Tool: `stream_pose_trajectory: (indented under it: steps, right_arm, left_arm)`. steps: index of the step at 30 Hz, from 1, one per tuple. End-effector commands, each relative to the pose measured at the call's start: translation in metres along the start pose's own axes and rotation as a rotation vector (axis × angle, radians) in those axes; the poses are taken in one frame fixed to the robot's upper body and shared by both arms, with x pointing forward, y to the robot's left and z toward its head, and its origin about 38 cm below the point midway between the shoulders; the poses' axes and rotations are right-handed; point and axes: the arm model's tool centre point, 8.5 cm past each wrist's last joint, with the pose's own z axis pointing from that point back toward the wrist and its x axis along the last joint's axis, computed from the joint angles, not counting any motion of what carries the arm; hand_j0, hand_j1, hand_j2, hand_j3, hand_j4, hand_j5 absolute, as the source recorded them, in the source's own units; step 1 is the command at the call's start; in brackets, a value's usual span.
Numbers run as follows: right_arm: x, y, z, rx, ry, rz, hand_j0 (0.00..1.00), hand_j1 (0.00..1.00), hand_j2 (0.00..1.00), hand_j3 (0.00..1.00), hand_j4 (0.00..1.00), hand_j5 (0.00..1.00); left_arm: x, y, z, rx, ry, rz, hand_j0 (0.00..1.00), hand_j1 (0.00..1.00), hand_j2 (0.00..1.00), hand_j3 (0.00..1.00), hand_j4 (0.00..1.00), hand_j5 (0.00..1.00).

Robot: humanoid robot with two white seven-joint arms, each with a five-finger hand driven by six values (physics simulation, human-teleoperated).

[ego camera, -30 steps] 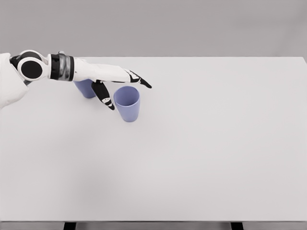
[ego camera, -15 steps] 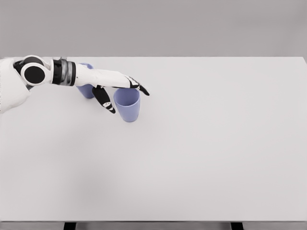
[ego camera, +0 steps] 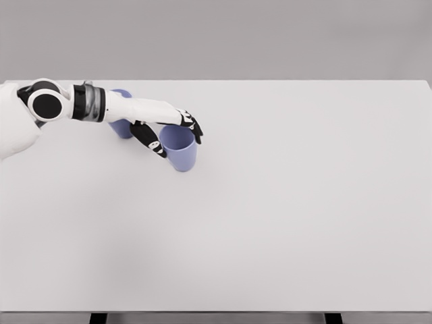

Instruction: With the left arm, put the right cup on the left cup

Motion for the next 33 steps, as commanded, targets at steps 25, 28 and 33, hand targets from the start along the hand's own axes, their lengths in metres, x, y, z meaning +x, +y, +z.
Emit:
stream_pose_trajectory:
  steps: [25, 28, 33]
  right_arm:
    - [0.0, 0.0, 0.0, 0.0, 0.0, 0.0, 1.0, 1.0, 1.0, 1.0, 1.0, 1.0]
    - [0.0, 0.0, 0.0, 0.0, 0.0, 0.0, 1.0, 1.0, 1.0, 1.0, 1.0, 1.0]
    - [0.0, 0.0, 0.0, 0.0, 0.0, 0.0, 1.0, 1.0, 1.0, 1.0, 1.0, 1.0]
  left_arm:
    - [0.04, 0.062, 0.096, 0.141, -0.014, -0.112, 0.6, 0.6, 0.6, 0.6, 0.6, 0.6]
    - [0.044, 0.076, 0.108, 0.16, 0.0, -0.136, 0.6, 0.6, 0.6, 0.6, 0.6, 0.6]
    - [0.045, 0.09, 0.122, 0.179, 0.027, -0.159, 0.6, 0.6, 0.6, 0.6, 0.6, 0.6]
